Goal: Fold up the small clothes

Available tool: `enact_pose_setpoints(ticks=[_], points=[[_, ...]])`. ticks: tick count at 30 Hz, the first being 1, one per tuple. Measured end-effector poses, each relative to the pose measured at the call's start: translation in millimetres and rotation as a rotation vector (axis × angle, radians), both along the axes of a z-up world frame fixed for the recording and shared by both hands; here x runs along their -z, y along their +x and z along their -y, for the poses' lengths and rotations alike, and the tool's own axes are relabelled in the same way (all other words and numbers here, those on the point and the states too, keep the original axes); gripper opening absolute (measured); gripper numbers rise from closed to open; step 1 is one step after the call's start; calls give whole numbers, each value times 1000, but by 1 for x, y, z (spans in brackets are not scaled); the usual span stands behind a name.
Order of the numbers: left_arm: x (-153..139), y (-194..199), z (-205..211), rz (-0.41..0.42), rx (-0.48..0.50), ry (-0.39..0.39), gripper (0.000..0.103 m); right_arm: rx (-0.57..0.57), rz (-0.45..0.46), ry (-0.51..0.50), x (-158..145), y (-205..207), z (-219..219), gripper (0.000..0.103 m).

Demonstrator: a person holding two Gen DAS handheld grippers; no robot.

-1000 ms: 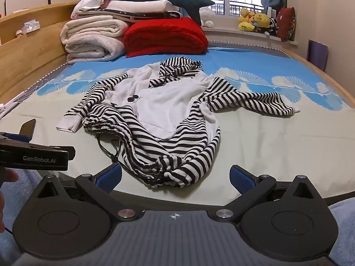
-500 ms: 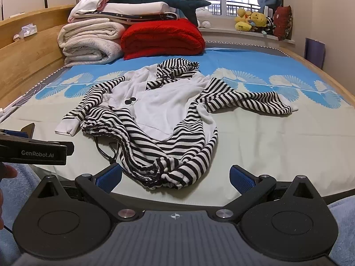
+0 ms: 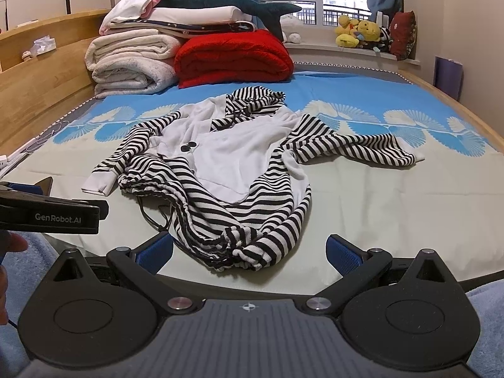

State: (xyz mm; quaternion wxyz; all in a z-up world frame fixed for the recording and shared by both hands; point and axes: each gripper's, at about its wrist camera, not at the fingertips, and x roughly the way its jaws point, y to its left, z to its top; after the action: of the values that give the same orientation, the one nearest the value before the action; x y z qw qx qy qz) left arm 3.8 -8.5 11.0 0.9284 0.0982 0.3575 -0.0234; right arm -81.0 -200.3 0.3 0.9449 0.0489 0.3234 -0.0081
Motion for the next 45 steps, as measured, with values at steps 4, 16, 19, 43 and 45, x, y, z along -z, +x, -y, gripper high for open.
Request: enact_pose_setpoints(ticks=[4,16,19,43,45], points=[[0,-1,0,3,-2,4,103,-3,2,4,-1,0,-1,102],[0,0,1,0,0,7,103,-2,3,12,-2,0,1,102],[-1,0,3,5,-2,11,103,-1,6,13,-2,0,1,102],[10,25,0,-36,-17,8,103,40,-24,64,5,21,13,102],[11,30,2,-37,-10,9,103,35,-26,65,6,25,12,102]])
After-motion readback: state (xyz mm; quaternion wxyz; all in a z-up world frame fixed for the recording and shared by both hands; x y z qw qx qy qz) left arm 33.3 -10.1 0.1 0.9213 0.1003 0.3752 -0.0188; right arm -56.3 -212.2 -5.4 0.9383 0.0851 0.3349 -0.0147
